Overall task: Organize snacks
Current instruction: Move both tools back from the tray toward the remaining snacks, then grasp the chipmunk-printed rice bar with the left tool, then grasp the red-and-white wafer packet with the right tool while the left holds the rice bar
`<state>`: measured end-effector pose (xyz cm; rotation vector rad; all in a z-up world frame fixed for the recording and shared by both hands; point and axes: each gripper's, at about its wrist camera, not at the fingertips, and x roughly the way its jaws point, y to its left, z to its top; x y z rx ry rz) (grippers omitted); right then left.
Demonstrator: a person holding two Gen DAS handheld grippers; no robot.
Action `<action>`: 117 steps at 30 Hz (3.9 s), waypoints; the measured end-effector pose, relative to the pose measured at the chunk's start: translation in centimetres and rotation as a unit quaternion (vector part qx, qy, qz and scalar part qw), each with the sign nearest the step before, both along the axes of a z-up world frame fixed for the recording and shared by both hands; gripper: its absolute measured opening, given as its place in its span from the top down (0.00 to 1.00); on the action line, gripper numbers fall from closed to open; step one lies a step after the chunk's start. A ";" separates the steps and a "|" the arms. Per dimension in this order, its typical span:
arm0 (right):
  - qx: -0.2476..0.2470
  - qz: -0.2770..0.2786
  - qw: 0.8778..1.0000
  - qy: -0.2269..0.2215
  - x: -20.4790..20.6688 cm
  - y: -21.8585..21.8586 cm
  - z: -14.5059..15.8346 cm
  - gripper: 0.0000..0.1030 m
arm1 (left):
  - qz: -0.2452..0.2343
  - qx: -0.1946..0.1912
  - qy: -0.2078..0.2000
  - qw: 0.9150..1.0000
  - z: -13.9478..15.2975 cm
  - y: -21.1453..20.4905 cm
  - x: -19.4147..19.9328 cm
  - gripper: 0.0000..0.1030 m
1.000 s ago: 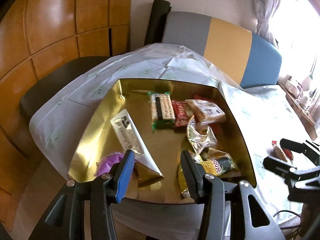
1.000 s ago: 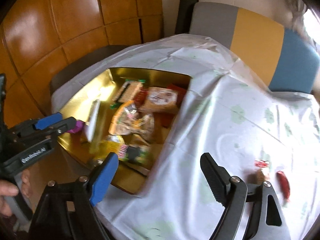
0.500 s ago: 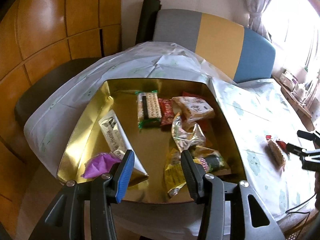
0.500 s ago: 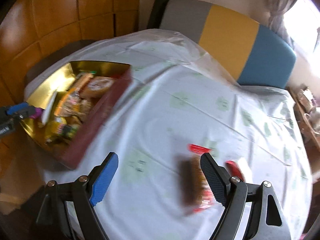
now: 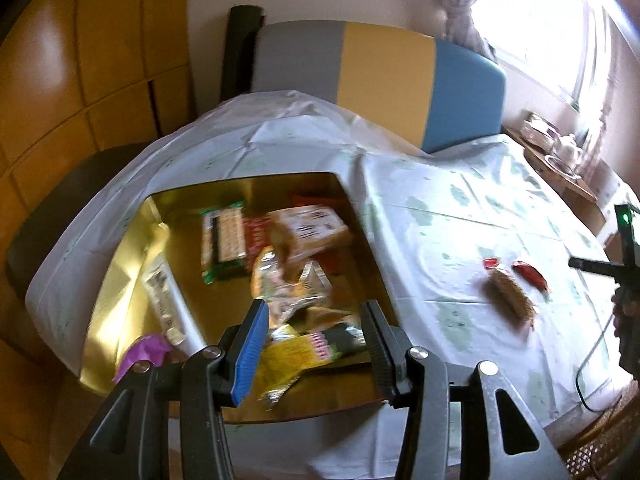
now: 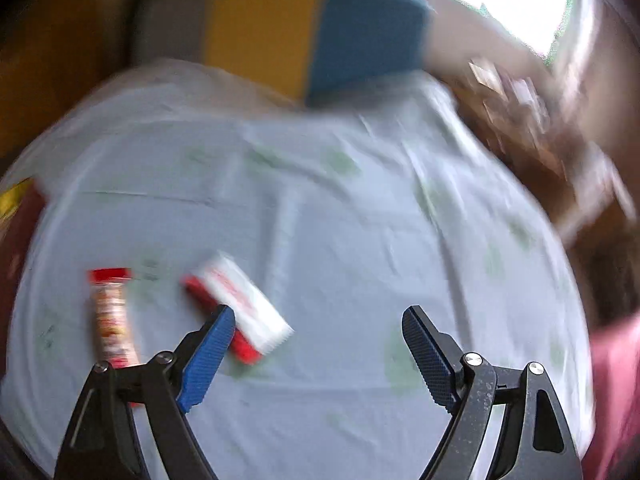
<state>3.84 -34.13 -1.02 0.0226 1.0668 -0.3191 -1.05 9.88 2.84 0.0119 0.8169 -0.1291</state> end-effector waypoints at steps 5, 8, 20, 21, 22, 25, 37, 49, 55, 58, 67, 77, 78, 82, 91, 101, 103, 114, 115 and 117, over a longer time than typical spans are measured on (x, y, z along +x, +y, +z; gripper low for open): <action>0.026 -0.018 0.999 -0.007 0.3 -0.8 0.3 0.16 | -0.041 -0.001 0.008 0.999 0.0 -3.2 0.5 0.53; 0.026 -0.015 0.999 -0.012 0.2 -0.5 0.6 0.16 | -0.076 0.003 0.012 0.997 -0.1 -5.6 0.8 0.53; 0.028 -0.032 0.999 -0.016 -0.2 -1.3 0.6 0.13 | -0.157 0.008 0.058 0.986 -1.8 -12.2 2.0 0.53; 0.027 -0.034 0.999 -0.016 -0.2 -1.4 0.5 0.13 | -0.161 0.007 0.061 0.985 -1.9 -12.6 2.3 0.53; 0.027 -0.036 0.999 -0.016 -0.2 -1.6 0.5 0.13 | -0.163 0.006 0.063 0.985 -1.9 -13.0 2.3 0.53; 0.031 -0.044 0.998 -0.017 -0.3 -1.9 0.6 0.13 | -0.171 0.000 0.075 0.982 -2.3 -14.0 2.9 0.53; 0.034 -0.045 0.998 -0.033 -0.3 -2.2 1.3 0.11 | -0.183 -0.019 0.129 0.974 -4.8 -17.4 4.1 0.53; 0.063 -0.064 0.995 -0.051 -0.7 -3.6 2.0 0.09 | -0.167 -0.039 0.169 0.971 -6.1 -19.8 5.4 0.53; 0.074 -0.068 0.994 -0.048 -0.6 -3.8 1.9 0.09 | -0.150 -0.059 0.186 0.969 -6.6 -21.7 7.0 0.53; 0.076 -0.064 0.994 -0.047 -0.6 -3.7 1.9 0.09 | -0.134 -0.070 0.201 0.968 -7.2 -22.6 8.0 0.53; 0.084 -0.061 0.994 -0.043 -0.4 -3.6 1.7 0.08 | -0.122 -0.043 0.219 0.967 -9.9 -26.2 9.9 0.52; 0.077 -0.046 0.995 -0.033 -0.3 -2.9 1.2 0.08 | -0.213 -0.005 0.175 0.961 -9.3 -23.6 7.8 0.65; 0.076 -0.045 0.996 -0.030 -0.2 -2.8 1.1 0.08 | -0.215 -0.004 0.174 0.961 -9.3 -22.9 7.5 0.65; 0.081 -0.028 0.996 -0.016 0.0 -2.2 0.5 0.08 | -0.226 0.016 0.153 0.962 -9.3 -21.1 6.1 0.64; 0.069 0.037 0.996 0.038 0.9 0.7 -1.8 0.08 | -0.242 0.025 0.106 0.964 -10.2 -20.6 4.6 0.58; 0.060 0.059 0.995 0.058 1.1 1.7 -2.9 0.11 | -0.234 -0.004 0.086 0.968 -10.3 -19.9 4.5 0.58; 0.060 0.069 0.994 0.057 1.1 2.2 -3.0 0.11 | -0.233 -0.007 0.084 0.969 -10.2 -19.3 4.1 0.58; 0.046 0.156 0.983 0.090 3.0 5.7 -4.4 0.11 | -0.236 -0.022 0.085 0.968 -10.1 -18.4 4.0 0.59; 0.039 0.160 0.982 0.090 3.5 5.9 -4.5 0.11 | -0.236 -0.024 0.085 0.968 -10.1 -18.4 4.0 0.59; 0.038 0.161 0.982 0.091 4.4 5.8 -4.8 0.11 | -0.235 -0.026 0.087 0.968 -10.1 -18.4 4.1 0.59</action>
